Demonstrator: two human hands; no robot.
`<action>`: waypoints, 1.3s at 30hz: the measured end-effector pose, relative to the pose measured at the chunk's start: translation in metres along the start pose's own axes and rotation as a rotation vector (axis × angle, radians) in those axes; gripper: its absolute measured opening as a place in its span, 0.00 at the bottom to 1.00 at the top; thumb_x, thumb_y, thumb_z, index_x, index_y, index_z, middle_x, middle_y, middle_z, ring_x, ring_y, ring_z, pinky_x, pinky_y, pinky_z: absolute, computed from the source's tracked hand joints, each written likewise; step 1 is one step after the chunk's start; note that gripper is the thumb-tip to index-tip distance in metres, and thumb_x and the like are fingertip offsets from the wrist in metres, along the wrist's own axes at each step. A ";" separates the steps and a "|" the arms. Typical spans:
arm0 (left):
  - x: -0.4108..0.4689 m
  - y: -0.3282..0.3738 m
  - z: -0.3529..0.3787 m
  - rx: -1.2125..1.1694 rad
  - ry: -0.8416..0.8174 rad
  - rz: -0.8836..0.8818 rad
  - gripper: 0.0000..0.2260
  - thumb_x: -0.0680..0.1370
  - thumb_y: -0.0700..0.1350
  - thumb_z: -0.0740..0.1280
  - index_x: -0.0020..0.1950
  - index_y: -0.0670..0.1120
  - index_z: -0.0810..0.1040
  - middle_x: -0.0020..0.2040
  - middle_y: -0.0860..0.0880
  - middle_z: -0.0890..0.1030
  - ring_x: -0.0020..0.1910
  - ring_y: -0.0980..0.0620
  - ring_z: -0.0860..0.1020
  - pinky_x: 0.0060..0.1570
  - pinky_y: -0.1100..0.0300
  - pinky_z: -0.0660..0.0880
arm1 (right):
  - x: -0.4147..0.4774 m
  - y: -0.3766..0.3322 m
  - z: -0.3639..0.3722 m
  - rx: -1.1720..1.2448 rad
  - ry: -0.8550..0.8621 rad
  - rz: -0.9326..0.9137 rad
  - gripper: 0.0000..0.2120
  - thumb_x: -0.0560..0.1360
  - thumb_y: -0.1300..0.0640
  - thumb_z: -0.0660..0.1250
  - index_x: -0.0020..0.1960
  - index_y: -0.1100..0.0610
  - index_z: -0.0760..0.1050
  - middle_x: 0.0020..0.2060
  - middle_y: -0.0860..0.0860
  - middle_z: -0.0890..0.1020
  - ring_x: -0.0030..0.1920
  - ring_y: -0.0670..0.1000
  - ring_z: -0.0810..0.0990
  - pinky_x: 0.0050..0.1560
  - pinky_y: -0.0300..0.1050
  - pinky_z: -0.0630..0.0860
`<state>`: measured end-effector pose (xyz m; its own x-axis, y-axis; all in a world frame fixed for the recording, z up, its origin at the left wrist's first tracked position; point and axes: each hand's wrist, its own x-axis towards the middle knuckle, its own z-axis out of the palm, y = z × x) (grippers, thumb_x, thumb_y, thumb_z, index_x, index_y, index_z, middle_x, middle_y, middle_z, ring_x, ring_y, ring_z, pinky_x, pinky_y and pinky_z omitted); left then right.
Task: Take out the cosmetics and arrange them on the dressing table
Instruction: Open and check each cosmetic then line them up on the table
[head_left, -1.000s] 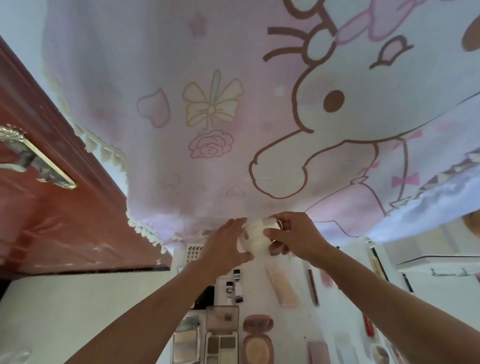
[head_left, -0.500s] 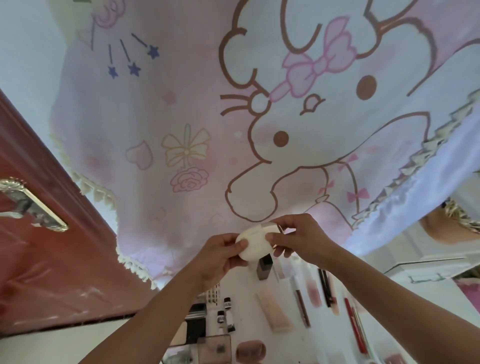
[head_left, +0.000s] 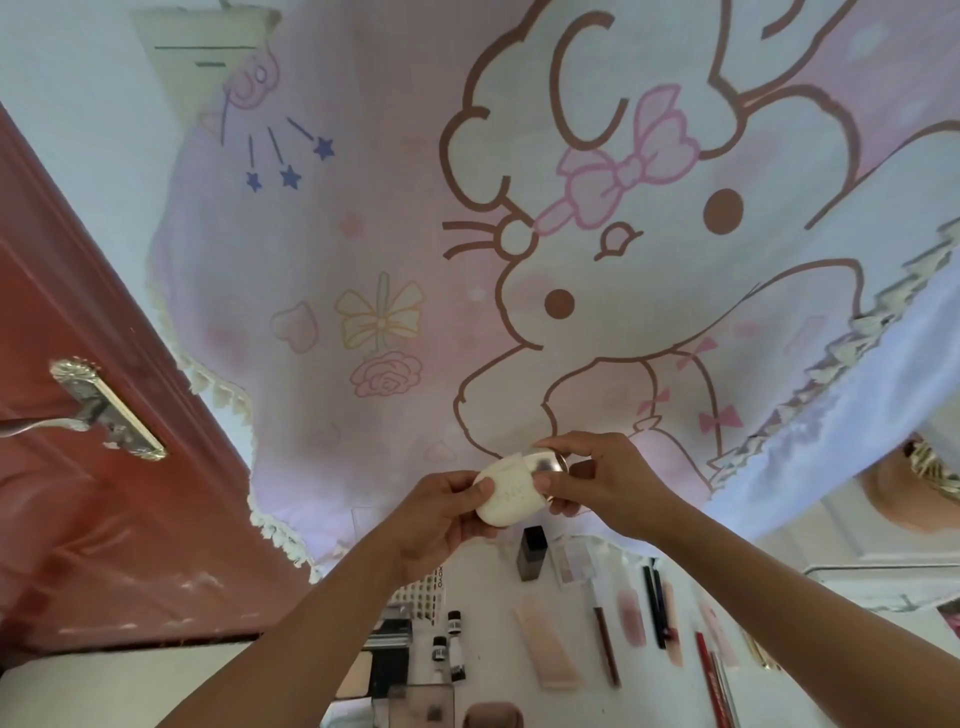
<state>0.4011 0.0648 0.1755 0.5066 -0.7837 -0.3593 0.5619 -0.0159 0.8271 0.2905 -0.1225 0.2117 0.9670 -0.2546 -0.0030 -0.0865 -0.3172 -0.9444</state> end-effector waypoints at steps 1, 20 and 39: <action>-0.001 0.000 0.000 -0.005 -0.005 -0.007 0.19 0.74 0.44 0.66 0.60 0.33 0.76 0.54 0.38 0.82 0.48 0.44 0.81 0.41 0.60 0.81 | -0.001 0.001 0.000 -0.010 -0.004 -0.012 0.14 0.73 0.62 0.74 0.58 0.58 0.80 0.43 0.53 0.84 0.35 0.55 0.84 0.38 0.48 0.82; -0.008 -0.001 -0.004 0.189 0.113 0.112 0.10 0.78 0.38 0.65 0.57 0.37 0.79 0.55 0.40 0.82 0.55 0.41 0.81 0.48 0.50 0.82 | -0.010 -0.007 -0.002 0.116 -0.050 0.298 0.08 0.75 0.59 0.72 0.52 0.62 0.81 0.41 0.56 0.86 0.39 0.52 0.85 0.40 0.41 0.80; -0.016 -0.007 -0.009 0.206 0.117 0.088 0.09 0.79 0.39 0.65 0.56 0.39 0.79 0.55 0.40 0.82 0.55 0.41 0.81 0.53 0.46 0.79 | -0.015 -0.006 0.006 0.033 -0.091 0.302 0.13 0.73 0.64 0.73 0.55 0.56 0.78 0.48 0.53 0.85 0.46 0.51 0.85 0.44 0.42 0.81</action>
<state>0.3950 0.0828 0.1712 0.6265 -0.7107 -0.3199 0.3737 -0.0863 0.9235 0.2776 -0.1116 0.2156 0.9165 -0.2495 -0.3126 -0.3662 -0.2092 -0.9067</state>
